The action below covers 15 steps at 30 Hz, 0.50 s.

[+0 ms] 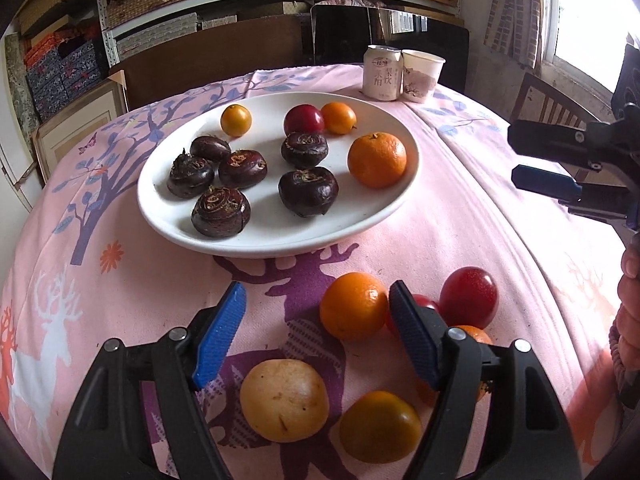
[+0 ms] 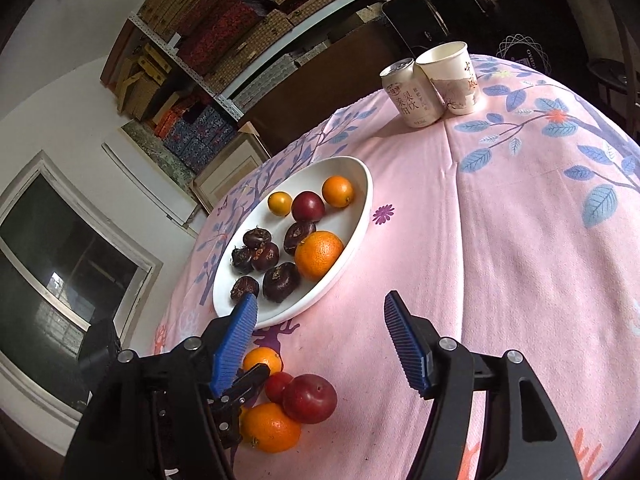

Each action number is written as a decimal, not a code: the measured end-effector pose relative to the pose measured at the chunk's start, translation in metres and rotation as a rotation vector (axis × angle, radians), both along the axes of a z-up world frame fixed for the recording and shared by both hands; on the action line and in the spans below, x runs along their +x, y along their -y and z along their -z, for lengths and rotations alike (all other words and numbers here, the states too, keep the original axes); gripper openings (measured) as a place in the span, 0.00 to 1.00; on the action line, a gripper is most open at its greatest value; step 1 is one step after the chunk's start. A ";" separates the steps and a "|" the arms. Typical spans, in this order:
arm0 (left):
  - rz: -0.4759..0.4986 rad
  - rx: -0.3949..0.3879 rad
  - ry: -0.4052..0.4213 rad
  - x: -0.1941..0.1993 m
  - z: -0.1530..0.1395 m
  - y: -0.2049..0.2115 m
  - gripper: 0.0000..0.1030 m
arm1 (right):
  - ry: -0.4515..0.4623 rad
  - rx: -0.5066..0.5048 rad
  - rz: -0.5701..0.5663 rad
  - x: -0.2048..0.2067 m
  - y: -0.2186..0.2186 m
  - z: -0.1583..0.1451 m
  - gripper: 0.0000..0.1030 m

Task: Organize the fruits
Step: 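Move both tools back toward the oranges and plums on the cloth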

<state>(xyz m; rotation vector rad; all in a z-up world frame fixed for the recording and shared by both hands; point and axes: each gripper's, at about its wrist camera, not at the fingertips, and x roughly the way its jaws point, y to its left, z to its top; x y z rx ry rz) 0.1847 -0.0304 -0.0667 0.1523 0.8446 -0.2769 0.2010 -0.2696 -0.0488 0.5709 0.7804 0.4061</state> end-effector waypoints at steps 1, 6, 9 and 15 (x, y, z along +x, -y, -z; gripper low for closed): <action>0.000 -0.017 -0.011 0.002 0.001 -0.002 0.70 | 0.000 0.000 -0.001 0.000 0.000 0.000 0.67; 0.041 -0.158 -0.097 0.009 0.004 -0.013 0.46 | -0.013 -0.007 -0.005 0.000 -0.001 0.002 0.67; 0.052 -0.166 -0.102 0.008 0.005 -0.010 0.42 | -0.014 -0.017 -0.016 0.001 -0.004 0.002 0.67; 0.064 -0.189 -0.116 0.008 0.005 -0.009 0.35 | -0.026 -0.026 -0.068 0.001 -0.013 0.003 0.67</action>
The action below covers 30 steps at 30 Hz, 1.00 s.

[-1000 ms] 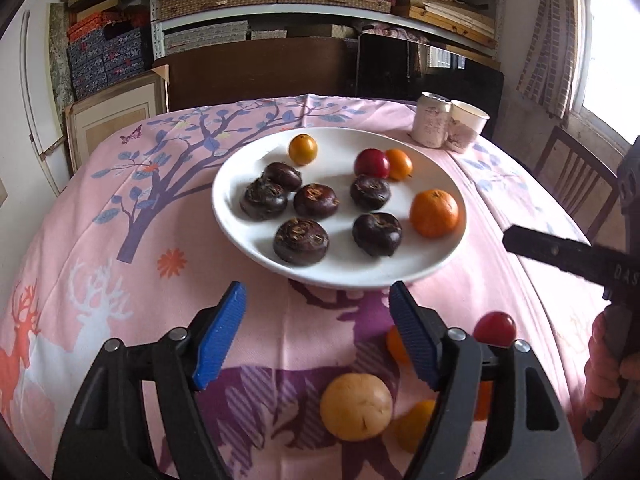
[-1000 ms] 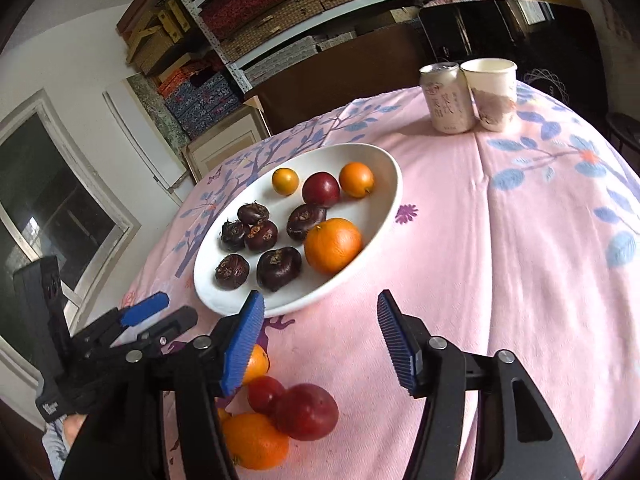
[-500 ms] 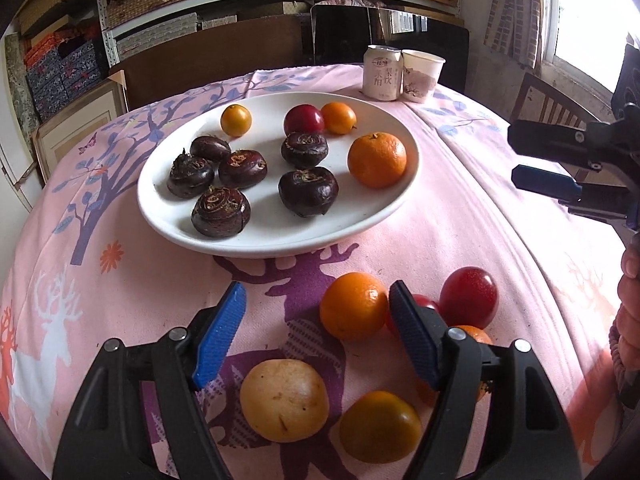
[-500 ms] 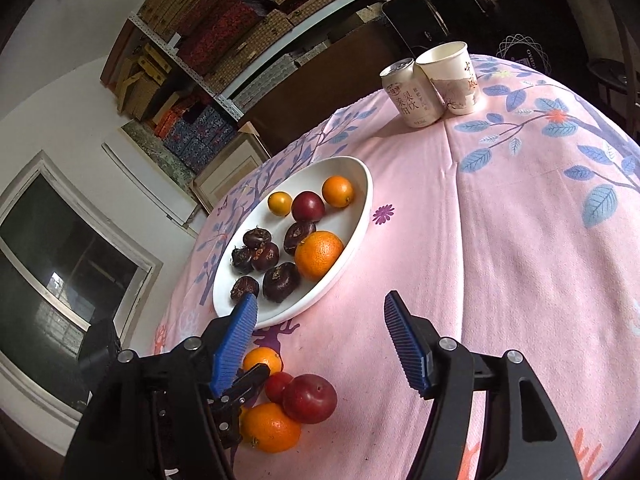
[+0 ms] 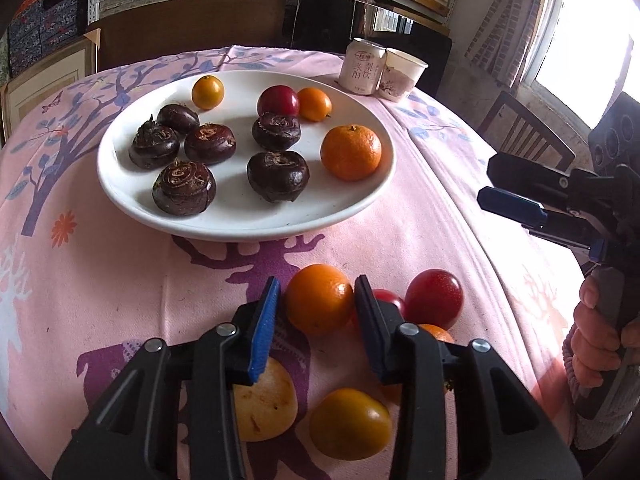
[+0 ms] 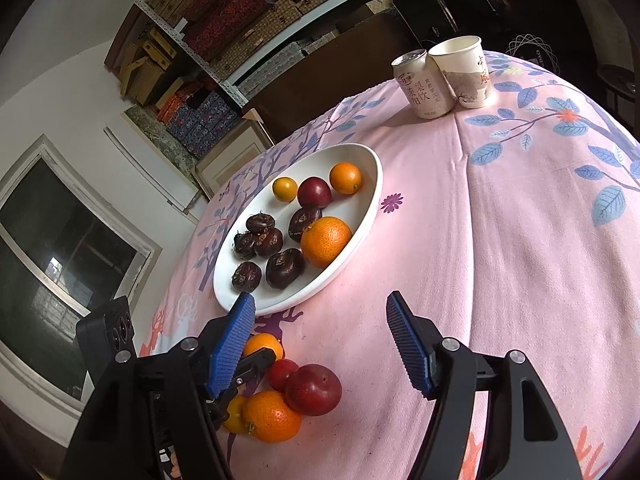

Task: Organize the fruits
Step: 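Move both tools back toward the oranges and plums on the cloth, then grasp an orange with the left tool while the right tool grasps a red plum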

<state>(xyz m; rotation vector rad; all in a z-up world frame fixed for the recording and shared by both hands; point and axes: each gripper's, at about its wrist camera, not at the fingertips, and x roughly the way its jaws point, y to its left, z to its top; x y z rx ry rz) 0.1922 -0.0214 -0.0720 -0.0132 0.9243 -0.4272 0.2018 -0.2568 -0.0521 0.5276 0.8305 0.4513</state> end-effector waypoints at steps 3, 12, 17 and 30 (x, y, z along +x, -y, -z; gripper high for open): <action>-0.041 0.051 0.029 -0.003 -0.003 -0.004 0.34 | -0.017 -0.006 -0.044 -0.001 -0.007 0.003 0.67; -0.189 0.122 0.084 0.001 -0.013 -0.035 0.34 | -0.043 -0.088 -0.141 -0.020 -0.032 0.018 0.55; -0.212 0.126 0.069 0.004 -0.009 -0.042 0.34 | -0.052 -0.120 -0.155 -0.029 -0.039 0.026 0.46; -0.212 0.262 0.136 -0.001 -0.004 -0.025 0.35 | 0.040 -0.300 -0.122 -0.031 -0.057 0.025 0.38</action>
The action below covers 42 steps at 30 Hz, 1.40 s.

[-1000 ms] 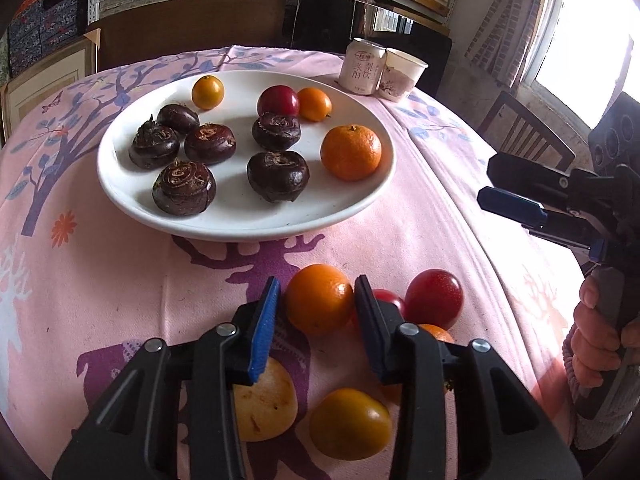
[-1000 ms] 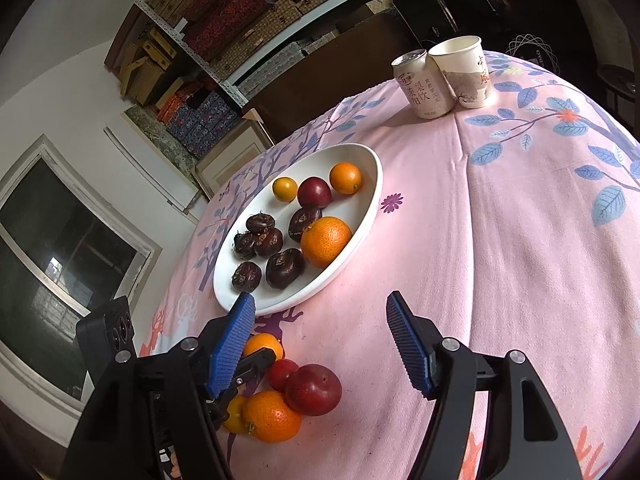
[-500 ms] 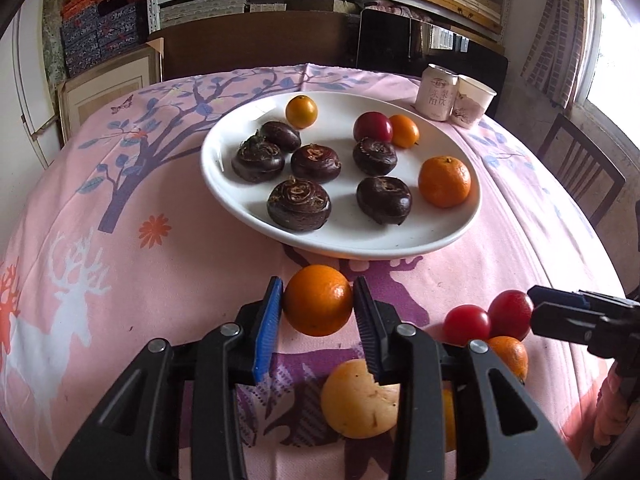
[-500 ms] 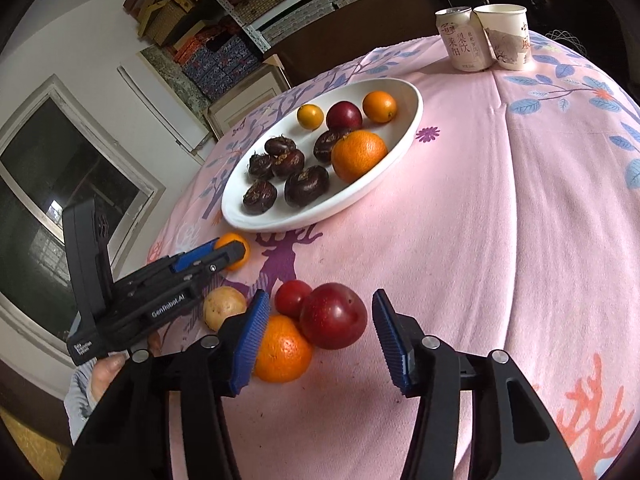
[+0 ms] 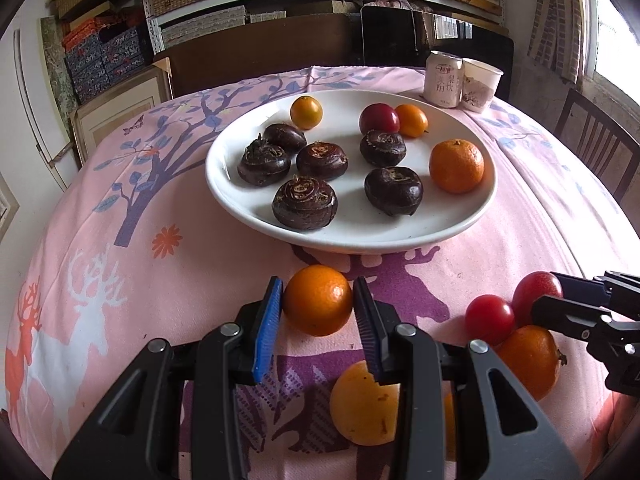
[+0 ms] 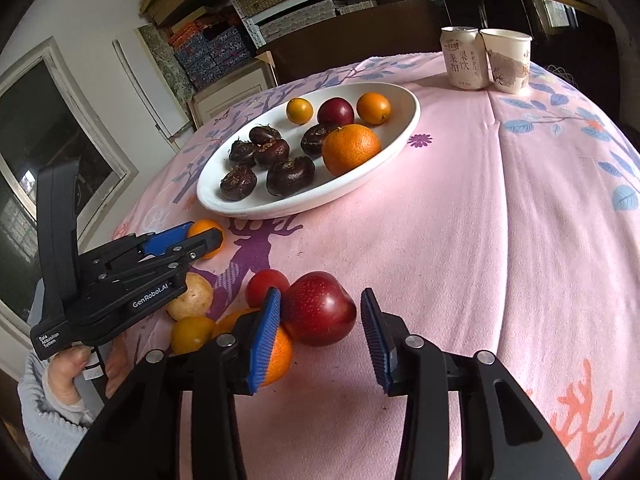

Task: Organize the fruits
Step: 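Grasp an orange with the left tool while the right tool grasps a red plum, then place the orange and plum on the plate, opening both tools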

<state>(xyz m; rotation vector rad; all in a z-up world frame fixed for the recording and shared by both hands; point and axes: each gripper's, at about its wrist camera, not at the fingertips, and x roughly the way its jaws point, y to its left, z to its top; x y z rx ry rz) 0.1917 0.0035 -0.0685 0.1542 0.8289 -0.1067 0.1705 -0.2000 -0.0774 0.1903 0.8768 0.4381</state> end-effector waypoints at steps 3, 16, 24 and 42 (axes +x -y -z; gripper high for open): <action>0.002 0.026 0.013 -0.002 0.001 0.004 0.35 | 0.018 -0.024 0.001 -0.002 -0.002 -0.001 0.37; -0.020 -0.006 0.085 -0.011 -0.015 -0.002 0.34 | 0.072 -0.027 0.027 -0.006 0.001 -0.009 0.36; -0.022 -0.011 0.114 -0.017 -0.023 -0.004 0.34 | 0.156 -0.051 0.054 -0.015 0.001 -0.020 0.36; -0.024 -0.118 0.179 0.036 -0.092 -0.012 0.34 | 0.288 0.040 0.089 0.046 -0.008 -0.110 0.36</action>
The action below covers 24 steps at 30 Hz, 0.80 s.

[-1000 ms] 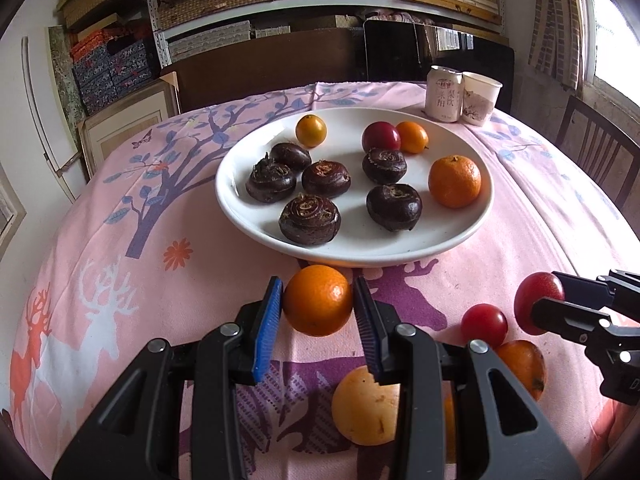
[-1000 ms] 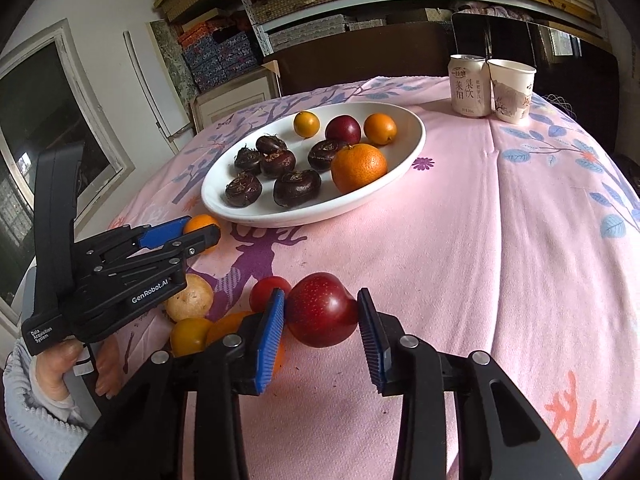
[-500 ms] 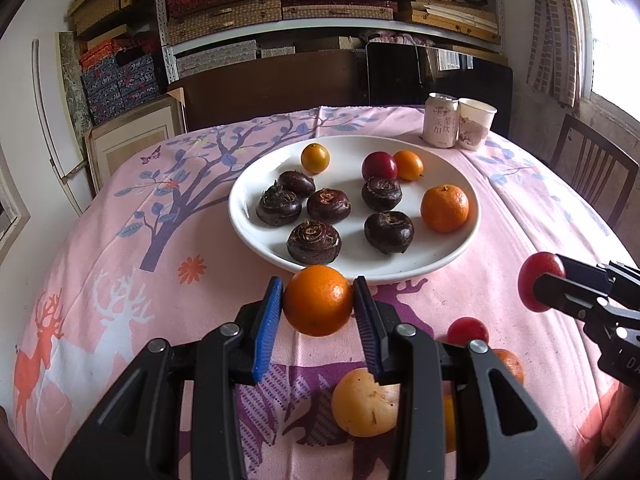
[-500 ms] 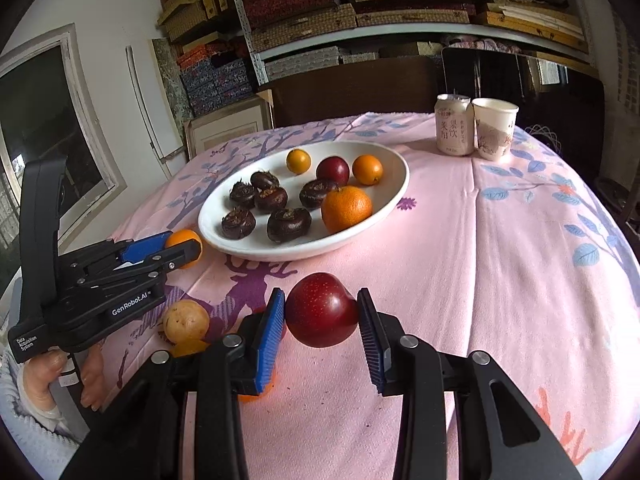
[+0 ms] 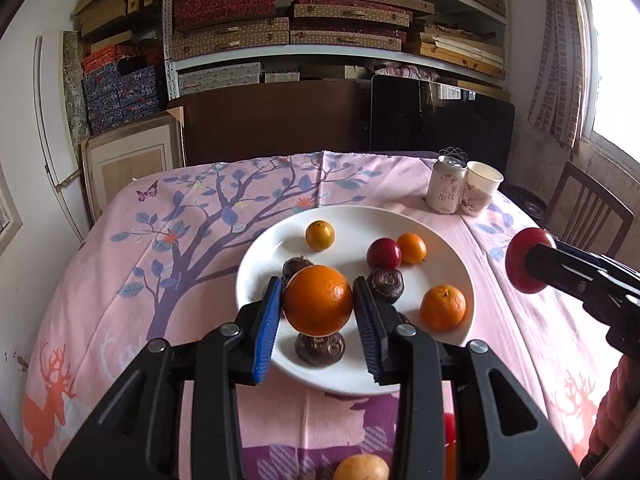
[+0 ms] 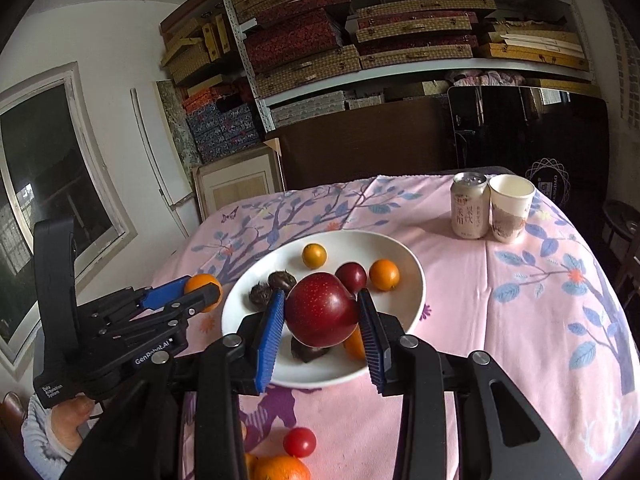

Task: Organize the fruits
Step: 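Place the orange and plum on the plate, opening both tools, then move both tools back toward the yellow fruit and small red plum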

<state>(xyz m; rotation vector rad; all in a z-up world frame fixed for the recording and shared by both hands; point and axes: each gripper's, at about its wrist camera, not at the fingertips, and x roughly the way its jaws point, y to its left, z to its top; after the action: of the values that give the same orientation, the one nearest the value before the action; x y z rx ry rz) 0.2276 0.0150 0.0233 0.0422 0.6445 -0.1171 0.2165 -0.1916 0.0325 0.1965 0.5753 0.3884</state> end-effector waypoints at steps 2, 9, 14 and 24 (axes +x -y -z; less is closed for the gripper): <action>0.004 -0.029 -0.020 0.016 0.001 0.002 0.34 | -0.009 0.006 -0.003 0.015 -0.006 -0.001 0.36; 0.054 0.002 -0.094 0.059 0.033 0.028 0.34 | -0.126 -0.032 0.044 0.074 -0.004 0.033 0.36; 0.075 -0.007 -0.146 0.084 0.050 0.037 0.34 | -0.244 -0.042 0.072 0.099 0.006 0.067 0.36; 0.053 -0.040 -0.143 0.092 0.049 0.024 0.53 | -0.226 0.029 0.086 0.097 0.015 0.064 0.45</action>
<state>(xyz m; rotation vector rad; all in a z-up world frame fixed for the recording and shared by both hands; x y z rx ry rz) 0.3196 -0.0094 -0.0257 0.0121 0.7839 -0.1849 0.3134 -0.2068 -0.0315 0.2942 0.7807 0.2932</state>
